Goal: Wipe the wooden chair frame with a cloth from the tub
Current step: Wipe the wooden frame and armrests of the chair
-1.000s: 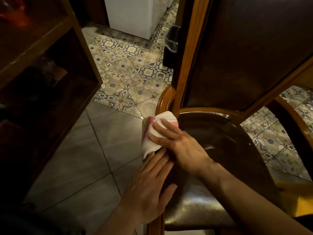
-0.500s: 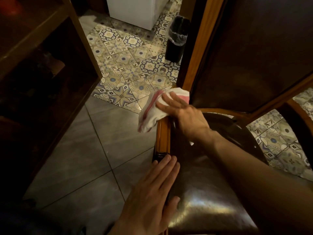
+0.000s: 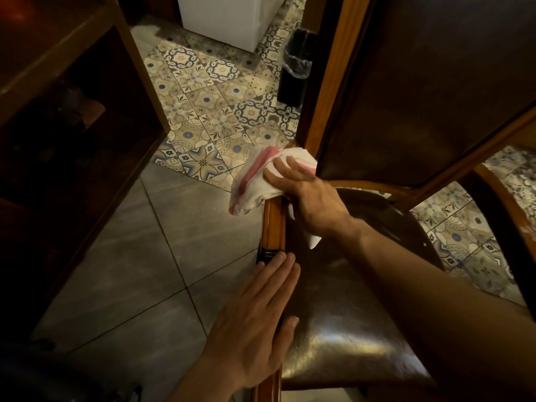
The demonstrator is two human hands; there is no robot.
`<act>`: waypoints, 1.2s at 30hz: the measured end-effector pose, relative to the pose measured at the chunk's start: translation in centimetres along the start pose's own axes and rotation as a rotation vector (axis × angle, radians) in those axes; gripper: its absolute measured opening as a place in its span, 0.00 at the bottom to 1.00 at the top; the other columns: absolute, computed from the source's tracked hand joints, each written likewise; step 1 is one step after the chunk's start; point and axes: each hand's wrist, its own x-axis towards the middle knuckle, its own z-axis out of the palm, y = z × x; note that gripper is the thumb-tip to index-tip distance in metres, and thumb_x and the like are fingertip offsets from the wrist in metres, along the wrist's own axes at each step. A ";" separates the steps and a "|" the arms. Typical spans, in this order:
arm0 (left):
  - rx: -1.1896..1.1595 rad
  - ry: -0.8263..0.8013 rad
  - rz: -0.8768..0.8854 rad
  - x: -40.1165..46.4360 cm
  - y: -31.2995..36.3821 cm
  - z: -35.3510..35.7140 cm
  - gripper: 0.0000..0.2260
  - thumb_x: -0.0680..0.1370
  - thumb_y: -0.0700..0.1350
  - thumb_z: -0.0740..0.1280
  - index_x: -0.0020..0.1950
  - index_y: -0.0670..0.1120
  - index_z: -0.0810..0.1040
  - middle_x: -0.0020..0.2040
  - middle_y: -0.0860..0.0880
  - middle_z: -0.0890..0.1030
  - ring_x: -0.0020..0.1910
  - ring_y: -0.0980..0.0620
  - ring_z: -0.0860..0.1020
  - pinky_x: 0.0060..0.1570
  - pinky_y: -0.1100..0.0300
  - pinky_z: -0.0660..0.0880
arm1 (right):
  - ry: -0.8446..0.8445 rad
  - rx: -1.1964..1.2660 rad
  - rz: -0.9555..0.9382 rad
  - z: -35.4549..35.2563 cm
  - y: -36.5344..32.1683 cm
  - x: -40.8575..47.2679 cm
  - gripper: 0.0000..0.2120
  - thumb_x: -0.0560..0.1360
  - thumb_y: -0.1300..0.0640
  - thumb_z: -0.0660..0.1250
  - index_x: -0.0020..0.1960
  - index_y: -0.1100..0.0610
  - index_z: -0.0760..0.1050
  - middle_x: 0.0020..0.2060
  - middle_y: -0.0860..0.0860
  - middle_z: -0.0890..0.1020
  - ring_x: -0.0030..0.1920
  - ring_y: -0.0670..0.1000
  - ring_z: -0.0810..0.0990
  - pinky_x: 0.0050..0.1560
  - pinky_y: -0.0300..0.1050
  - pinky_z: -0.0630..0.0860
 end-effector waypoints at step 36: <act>0.002 0.059 -0.160 -1.6 1.8 -7.5 0.32 0.76 0.63 0.67 0.77 0.57 0.63 0.73 0.57 0.70 0.71 0.54 0.68 0.69 0.58 0.63 | -0.123 0.434 0.110 -2.0 -7.2 -15.4 0.21 0.76 0.68 0.65 0.62 0.48 0.80 0.59 0.48 0.84 0.60 0.50 0.81 0.62 0.51 0.77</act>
